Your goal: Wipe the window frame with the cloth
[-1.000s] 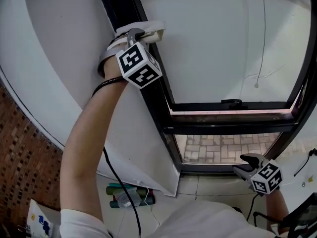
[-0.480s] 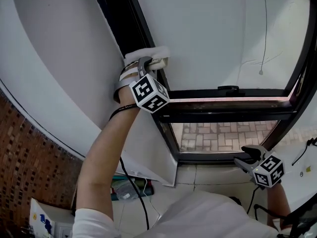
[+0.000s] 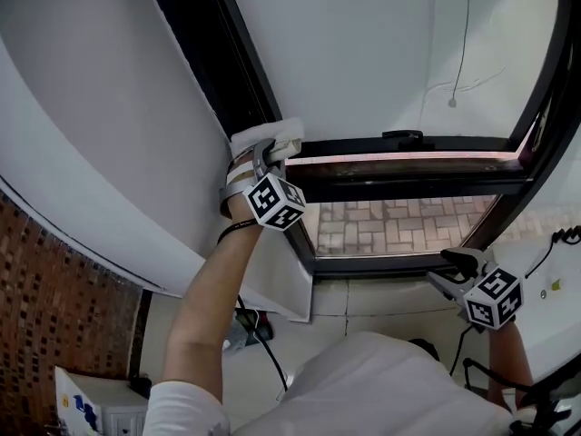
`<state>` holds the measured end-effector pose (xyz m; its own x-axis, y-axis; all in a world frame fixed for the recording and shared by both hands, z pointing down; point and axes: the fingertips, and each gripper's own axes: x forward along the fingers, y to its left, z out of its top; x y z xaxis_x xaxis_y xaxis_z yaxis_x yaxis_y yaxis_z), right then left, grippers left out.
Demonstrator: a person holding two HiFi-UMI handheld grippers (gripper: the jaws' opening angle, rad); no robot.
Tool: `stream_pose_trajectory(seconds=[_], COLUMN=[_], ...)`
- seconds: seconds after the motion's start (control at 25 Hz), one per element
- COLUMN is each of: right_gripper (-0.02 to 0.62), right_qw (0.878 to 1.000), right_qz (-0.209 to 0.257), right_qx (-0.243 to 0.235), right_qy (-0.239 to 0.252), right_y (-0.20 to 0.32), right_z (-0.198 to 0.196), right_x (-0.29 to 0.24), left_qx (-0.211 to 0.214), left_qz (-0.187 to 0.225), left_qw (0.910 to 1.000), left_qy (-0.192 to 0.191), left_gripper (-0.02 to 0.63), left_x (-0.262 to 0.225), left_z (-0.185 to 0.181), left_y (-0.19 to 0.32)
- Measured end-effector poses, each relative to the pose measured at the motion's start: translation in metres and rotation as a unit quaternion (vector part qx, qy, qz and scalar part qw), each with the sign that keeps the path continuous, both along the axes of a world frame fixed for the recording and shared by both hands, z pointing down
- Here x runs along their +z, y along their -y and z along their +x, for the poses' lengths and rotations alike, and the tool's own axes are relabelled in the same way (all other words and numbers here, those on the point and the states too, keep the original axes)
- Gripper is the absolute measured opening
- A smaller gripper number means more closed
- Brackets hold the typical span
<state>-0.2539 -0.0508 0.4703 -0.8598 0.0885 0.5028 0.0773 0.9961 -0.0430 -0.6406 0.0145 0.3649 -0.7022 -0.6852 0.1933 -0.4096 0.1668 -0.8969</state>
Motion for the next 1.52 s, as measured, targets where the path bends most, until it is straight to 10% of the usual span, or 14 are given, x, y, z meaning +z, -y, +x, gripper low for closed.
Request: stream_pose_trajectory(seconds=[0.36,0.84,1.52], right_gripper=[0.204,0.204,0.204], right_qw=[0.999,0.997,0.995], right_qz=[-0.003,-0.008,-0.02], right_qx=[0.023,0.042,0.073], right_qy=[-0.023,-0.062,-0.065], right_y=[0.003,0.004,0.085], right_z=[0.015,0.029,0.109], right_x=[0.006,0.012,0.019], left_qx=[-0.021,-0.077,-0.072], left_qz=[0.067,0.227,0.303], left_qw=[0.9943,0.9391,0.8884], left_qy=[-0.08,-0.246,-0.337], left_gripper=[0.092,0.092,0.092], left_x=[0.104,0.175,0.194], left_z=[-0.001,0.004,0.108], left_y=[-0.008,-0.015,0.109])
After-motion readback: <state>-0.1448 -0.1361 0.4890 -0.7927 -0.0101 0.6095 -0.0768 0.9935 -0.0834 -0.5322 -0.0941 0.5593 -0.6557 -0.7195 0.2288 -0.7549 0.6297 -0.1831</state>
